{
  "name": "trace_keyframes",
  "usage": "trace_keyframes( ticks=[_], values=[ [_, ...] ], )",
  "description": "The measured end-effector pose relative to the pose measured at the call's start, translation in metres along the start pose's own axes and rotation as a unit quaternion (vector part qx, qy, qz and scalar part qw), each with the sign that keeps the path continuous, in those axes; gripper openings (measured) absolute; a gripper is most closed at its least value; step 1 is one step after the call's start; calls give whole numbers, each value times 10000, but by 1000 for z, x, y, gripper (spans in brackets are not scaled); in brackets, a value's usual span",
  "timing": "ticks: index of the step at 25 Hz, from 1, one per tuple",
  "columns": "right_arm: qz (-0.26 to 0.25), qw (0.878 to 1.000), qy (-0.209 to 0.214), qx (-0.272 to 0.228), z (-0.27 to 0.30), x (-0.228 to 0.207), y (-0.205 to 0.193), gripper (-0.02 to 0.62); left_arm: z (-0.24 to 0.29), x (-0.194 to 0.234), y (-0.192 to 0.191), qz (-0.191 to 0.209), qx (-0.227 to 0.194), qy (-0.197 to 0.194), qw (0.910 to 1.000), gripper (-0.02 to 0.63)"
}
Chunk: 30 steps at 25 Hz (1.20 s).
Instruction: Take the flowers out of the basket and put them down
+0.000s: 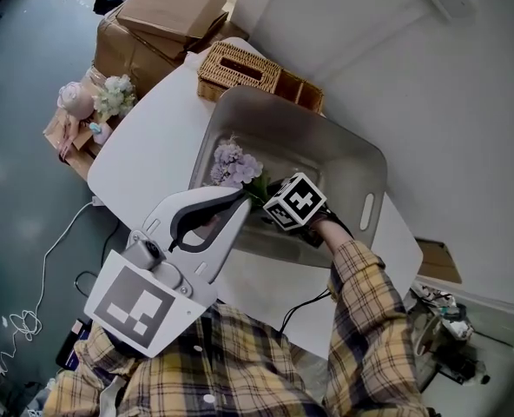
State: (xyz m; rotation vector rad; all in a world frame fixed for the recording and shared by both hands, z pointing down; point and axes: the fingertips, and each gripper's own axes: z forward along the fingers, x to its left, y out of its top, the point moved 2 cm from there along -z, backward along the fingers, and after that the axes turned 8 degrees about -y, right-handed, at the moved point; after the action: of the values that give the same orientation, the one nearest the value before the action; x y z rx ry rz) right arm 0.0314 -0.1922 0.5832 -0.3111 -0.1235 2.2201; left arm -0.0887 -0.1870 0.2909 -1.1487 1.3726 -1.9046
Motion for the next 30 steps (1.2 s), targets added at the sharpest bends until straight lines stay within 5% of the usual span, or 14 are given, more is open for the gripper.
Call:
trace_keyframes(
  ticks=[8, 30],
  values=[
    [152, 9998, -99, 60, 6, -6, -5, 118, 0, 1, 0, 10, 8, 17, 10000, 12],
    [232, 9988, -156, -406, -24, -10, 10, 48, -1, -6, 7, 106, -82, -58, 9999, 12]
  ],
)
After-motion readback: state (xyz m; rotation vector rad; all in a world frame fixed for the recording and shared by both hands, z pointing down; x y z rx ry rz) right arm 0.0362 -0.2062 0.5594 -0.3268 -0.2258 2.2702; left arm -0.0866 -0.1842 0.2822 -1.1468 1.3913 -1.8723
